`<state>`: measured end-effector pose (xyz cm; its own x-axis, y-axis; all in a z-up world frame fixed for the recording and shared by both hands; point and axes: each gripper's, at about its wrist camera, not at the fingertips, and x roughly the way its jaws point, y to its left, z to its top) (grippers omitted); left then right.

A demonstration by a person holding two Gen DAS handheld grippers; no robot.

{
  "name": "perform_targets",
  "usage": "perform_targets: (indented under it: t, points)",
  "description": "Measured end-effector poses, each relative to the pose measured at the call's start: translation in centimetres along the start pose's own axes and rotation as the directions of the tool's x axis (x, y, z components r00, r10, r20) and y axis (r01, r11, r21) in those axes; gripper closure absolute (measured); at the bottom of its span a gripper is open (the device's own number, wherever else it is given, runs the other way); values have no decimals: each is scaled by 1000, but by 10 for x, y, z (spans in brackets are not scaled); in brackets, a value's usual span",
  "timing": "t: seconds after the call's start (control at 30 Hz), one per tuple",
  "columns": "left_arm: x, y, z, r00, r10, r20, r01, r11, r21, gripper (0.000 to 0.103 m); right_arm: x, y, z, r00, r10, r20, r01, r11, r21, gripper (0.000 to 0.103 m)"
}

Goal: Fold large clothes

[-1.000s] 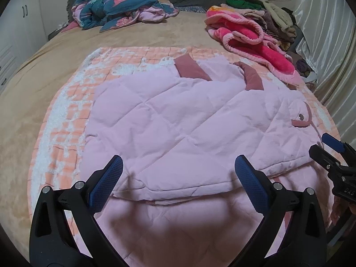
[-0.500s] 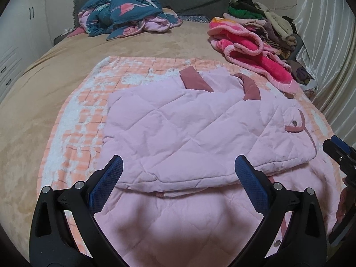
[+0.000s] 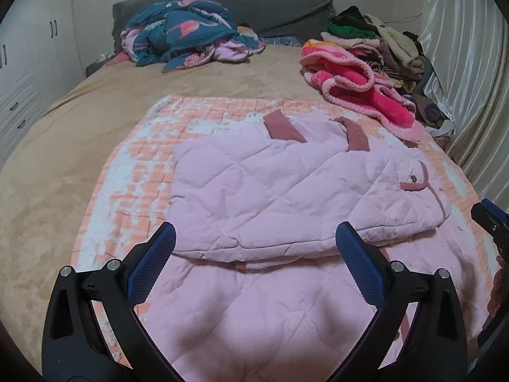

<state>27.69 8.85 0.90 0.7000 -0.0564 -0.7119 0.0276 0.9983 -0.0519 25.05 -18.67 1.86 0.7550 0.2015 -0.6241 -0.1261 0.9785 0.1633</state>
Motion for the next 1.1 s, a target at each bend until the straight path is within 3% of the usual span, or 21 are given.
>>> perform_targets:
  t: [0.3,0.47,0.77,1.1]
  points:
    - [-27,-4,-4,998,-11,61,11,1000,6,9,-32,-14,-9,999,-12,40,11,999,32,4]
    - [-38,-1,-12,996,-57,66,60,998,-34,9,-46,-22,-16,998,-35,54,33,998,48,4]
    - [-53,-2,-24,995,-75,69,80,995,-63,9,-70,-23,-17,996,-31,80,26,997,66,4]
    - [-84,-17,-35,991,-99,87,103,994,-32,9,-103,-20,-19,993,-22,118,17,999,46,4]
